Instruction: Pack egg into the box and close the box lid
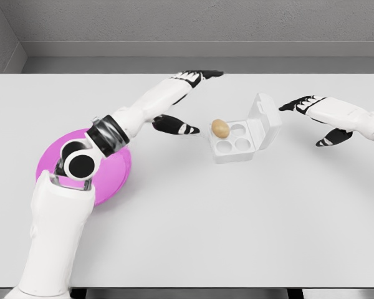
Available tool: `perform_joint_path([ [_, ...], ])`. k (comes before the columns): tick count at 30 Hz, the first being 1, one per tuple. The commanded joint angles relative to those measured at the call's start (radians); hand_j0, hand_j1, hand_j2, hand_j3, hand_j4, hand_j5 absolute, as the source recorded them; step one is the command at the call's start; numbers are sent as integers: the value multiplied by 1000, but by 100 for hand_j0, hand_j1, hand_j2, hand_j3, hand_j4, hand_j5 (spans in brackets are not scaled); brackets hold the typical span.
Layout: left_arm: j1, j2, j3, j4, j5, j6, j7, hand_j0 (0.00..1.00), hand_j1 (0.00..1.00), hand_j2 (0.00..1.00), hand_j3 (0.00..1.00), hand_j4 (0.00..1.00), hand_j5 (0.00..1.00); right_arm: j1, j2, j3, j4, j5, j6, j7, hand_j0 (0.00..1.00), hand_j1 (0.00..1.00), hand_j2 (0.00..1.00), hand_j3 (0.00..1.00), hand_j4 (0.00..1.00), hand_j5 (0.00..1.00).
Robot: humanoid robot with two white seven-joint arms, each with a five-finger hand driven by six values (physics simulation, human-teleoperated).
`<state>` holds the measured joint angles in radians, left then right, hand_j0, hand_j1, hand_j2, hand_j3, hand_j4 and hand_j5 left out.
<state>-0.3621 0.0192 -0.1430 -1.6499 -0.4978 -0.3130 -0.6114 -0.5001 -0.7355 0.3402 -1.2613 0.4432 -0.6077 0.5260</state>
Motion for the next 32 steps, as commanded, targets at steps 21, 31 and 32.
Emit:
perform_joint_path([
  [21, 295, 183, 428, -54, 381, -298, 1, 100, 100, 100, 100, 100, 100, 18, -45, -4, -104, -15, -3, -3, 100, 100, 100, 100, 100, 100],
  [31, 344, 288, 430, -48, 377, -298, 1, 100, 100, 100, 100, 100, 100, 21, -84, -15, -82, -17, -3, -3, 100, 100, 100, 100, 100, 100],
  [32, 344, 289, 430, -48, 377, -298, 1, 100, 100, 100, 100, 100, 100, 21, -84, -15, -82, -17, -3, -3, 100, 100, 100, 100, 100, 100],
])
